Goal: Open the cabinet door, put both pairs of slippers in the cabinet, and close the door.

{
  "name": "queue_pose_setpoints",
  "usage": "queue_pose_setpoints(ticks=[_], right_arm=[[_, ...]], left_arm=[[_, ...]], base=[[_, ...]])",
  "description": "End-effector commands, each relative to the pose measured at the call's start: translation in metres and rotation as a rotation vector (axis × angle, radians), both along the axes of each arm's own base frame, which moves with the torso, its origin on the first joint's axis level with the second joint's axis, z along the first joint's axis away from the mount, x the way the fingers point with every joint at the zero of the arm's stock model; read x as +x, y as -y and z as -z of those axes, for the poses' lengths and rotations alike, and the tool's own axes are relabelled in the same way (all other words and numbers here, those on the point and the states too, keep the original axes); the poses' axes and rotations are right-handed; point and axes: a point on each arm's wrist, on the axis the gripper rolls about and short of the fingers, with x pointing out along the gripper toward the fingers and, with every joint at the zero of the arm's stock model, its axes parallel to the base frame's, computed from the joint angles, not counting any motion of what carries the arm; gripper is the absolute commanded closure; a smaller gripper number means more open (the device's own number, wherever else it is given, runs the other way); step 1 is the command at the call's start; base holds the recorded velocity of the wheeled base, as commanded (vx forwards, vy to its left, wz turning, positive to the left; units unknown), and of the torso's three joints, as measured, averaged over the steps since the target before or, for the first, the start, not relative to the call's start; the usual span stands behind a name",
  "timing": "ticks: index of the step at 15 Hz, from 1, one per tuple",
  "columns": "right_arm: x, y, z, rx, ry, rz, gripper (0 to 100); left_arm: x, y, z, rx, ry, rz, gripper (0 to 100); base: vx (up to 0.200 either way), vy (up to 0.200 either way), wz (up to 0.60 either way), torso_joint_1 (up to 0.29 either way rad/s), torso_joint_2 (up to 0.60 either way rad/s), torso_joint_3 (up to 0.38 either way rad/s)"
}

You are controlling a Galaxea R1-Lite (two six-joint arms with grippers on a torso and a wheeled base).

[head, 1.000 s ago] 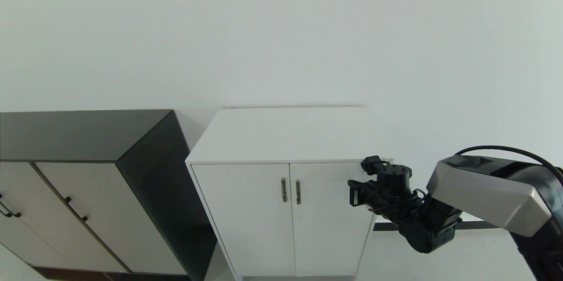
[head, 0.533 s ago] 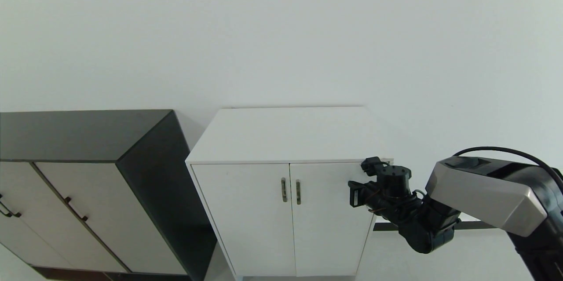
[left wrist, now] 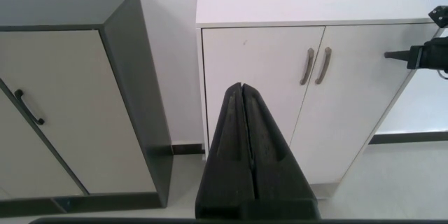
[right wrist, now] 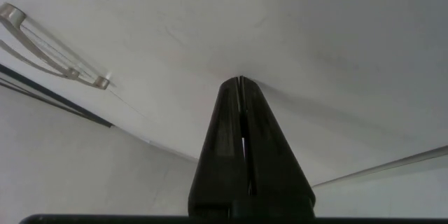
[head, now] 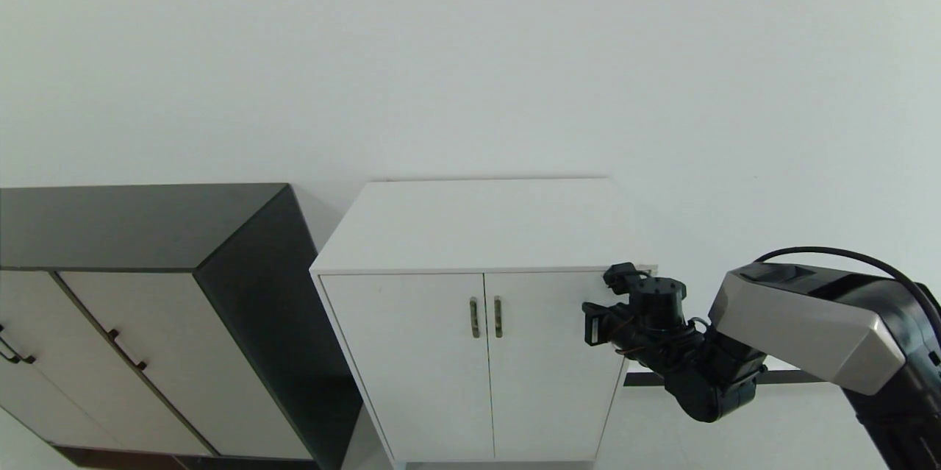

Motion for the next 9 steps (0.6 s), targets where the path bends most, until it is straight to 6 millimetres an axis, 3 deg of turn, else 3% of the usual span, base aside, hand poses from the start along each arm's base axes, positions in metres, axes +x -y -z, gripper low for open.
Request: queue_pose_setpoints(ticks=[1, 3, 4, 7, 9], right_arm=[[0.001, 0.001, 0.002, -0.001, -0.003, 0.002, 100], [-0.002, 0.001, -0.004, 0.001, 0.008, 0.007, 100], [-0.009, -0.002, -0.02, 0.009, 0.038, 0.019, 100], [-0.04, 0.001, -0.053, 0.019, 0.073, 0.012, 100], [-0.073, 0.016, -0.07, 0.006, 0.108, 0.085, 100]], left_arm=[[0.0, 0.0, 0.0, -0.001, 0.0, 0.0, 100], [0.0, 0.0, 0.0, -0.001, 0.0, 0.0, 100], [0.0, 0.0, 0.0, -0.001, 0.0, 0.0, 100], [0.0, 0.0, 0.0, 0.0, 0.0, 0.0, 100], [0.0, 0.0, 0.0, 0.0, 0.0, 0.0, 100]], base=[[0.0, 0.0, 0.0, 0.0, 0.0, 0.0], [0.0, 0.0, 0.0, 0.0, 0.0, 0.0], [0.0, 0.0, 0.0, 0.0, 0.0, 0.0], [0.0, 0.0, 0.0, 0.0, 0.0, 0.0], [0.0, 0.0, 0.0, 0.0, 0.0, 0.0]])
